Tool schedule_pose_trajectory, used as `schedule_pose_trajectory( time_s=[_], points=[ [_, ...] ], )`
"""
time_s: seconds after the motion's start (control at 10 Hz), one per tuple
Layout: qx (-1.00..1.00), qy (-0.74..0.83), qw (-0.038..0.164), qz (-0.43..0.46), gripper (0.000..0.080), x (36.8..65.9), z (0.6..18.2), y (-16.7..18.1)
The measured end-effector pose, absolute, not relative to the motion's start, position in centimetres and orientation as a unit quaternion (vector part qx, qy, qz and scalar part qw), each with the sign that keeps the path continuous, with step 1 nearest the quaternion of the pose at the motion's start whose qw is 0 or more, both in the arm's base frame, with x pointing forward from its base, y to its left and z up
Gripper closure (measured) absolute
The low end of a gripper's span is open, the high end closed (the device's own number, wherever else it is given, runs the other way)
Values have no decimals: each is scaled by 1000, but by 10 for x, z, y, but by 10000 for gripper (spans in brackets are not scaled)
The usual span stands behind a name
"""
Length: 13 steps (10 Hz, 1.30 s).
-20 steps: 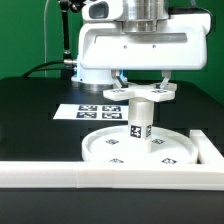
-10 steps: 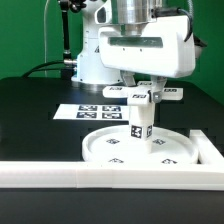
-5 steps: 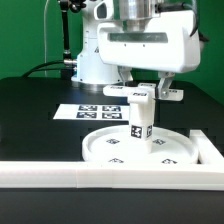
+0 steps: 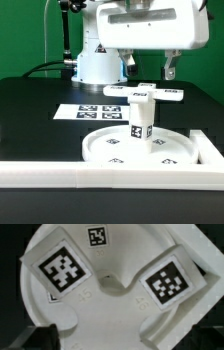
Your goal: Assemble round table
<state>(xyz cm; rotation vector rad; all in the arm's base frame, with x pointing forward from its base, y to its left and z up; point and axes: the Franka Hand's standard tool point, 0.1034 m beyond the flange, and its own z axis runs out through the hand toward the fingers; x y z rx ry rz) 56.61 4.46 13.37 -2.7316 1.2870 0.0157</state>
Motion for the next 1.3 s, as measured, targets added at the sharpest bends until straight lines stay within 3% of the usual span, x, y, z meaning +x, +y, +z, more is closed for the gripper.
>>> schedule_pose_trajectory(
  time_s=[0.2, 0.6, 1.0, 1.1, 1.3],
  points=[
    [-923, 381, 59, 2, 151, 566, 133, 45],
    [-994, 96, 42, -16, 151, 565, 134, 48],
    [-998, -50, 36, -25, 151, 566, 133, 47],
    [-992, -122, 23, -29, 151, 568, 132, 49],
    [-980, -196, 15, -27, 151, 567, 129, 48]
  ],
)
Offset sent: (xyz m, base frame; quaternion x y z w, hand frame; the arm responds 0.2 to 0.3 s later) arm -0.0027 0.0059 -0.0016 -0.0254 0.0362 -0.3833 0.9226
